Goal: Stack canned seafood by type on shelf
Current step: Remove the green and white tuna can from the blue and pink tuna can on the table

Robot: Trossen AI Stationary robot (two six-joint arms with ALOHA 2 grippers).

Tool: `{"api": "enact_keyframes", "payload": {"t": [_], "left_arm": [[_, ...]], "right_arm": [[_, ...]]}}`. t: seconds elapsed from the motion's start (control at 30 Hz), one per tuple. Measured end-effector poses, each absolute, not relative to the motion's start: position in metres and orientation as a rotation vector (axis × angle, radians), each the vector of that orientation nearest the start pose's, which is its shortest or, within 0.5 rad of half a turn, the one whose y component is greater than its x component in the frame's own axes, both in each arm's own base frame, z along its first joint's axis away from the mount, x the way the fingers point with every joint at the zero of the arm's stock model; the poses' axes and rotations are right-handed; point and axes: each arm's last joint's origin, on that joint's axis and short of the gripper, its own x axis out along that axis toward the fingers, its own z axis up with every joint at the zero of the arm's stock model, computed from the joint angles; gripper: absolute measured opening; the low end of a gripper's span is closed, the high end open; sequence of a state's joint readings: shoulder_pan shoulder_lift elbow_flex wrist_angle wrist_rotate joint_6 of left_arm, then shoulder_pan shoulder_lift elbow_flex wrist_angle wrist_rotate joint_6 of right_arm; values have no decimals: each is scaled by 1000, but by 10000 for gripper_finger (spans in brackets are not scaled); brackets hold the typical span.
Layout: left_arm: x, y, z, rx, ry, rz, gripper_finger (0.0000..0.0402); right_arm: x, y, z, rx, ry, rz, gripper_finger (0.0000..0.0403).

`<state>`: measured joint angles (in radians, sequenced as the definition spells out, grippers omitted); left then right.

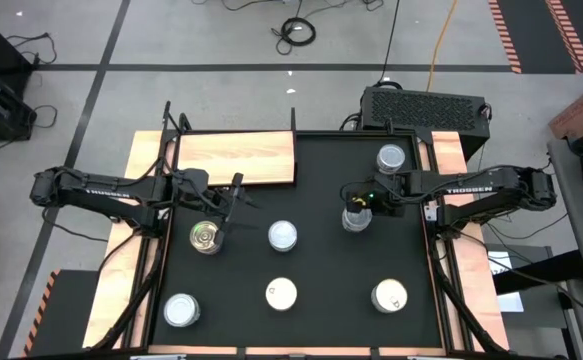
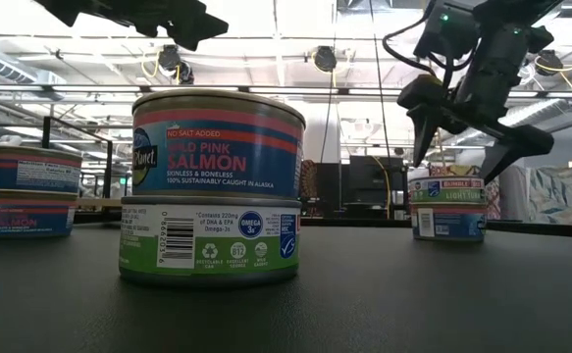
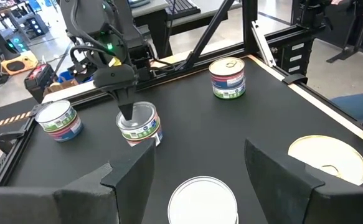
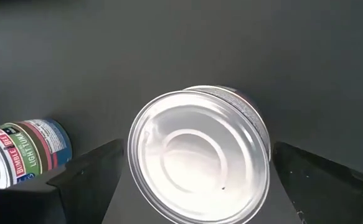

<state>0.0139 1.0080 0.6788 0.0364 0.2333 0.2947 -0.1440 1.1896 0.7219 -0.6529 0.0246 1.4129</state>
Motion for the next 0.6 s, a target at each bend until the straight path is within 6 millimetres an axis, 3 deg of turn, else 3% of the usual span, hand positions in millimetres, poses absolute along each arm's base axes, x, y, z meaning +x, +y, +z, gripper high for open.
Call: {"api": "enact_keyframes", "payload": {"t": [0.6], "left_arm": [[222,-3,277,256,258,-252,247]], "right_arm": [[207,-31,205,1275,838,-893,400]]}}
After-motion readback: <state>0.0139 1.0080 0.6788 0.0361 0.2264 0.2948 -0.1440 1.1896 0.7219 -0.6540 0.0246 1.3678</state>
